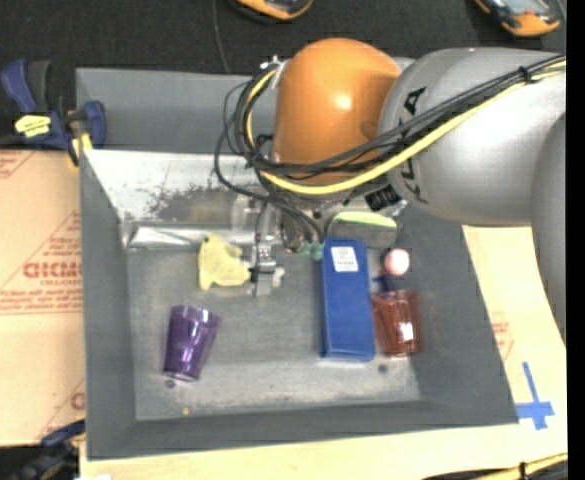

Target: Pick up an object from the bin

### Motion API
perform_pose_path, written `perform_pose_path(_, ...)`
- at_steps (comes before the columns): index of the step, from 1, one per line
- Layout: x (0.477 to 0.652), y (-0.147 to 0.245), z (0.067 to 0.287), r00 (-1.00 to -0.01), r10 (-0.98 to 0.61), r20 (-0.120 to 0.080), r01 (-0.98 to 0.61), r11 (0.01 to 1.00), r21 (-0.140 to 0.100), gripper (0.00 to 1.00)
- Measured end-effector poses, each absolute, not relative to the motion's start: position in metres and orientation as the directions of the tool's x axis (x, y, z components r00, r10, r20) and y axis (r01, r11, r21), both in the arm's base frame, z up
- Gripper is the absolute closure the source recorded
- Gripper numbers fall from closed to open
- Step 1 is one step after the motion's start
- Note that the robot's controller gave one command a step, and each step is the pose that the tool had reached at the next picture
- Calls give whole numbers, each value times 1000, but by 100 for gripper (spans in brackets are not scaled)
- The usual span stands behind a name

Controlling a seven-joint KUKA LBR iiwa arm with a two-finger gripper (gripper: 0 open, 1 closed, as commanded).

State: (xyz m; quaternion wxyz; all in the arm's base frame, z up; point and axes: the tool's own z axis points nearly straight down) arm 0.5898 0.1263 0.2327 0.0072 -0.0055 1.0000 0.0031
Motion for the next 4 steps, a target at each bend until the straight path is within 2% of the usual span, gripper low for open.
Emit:
perform_pose_path(1, 582, 116, 224, -987, -163, -2, -163, 987, 1, 0)
perform_pose_path(2, 596, 104, 164, -985, -174, -16, -174, 985, 1, 0)
perform_pose_path(3, 648, 70, 132, -988, -149, -27, -149, 989, 2, 0)
perform_pose_path(4, 627, 28, 88, -991, -131, -8, -131, 991, 2, 0)
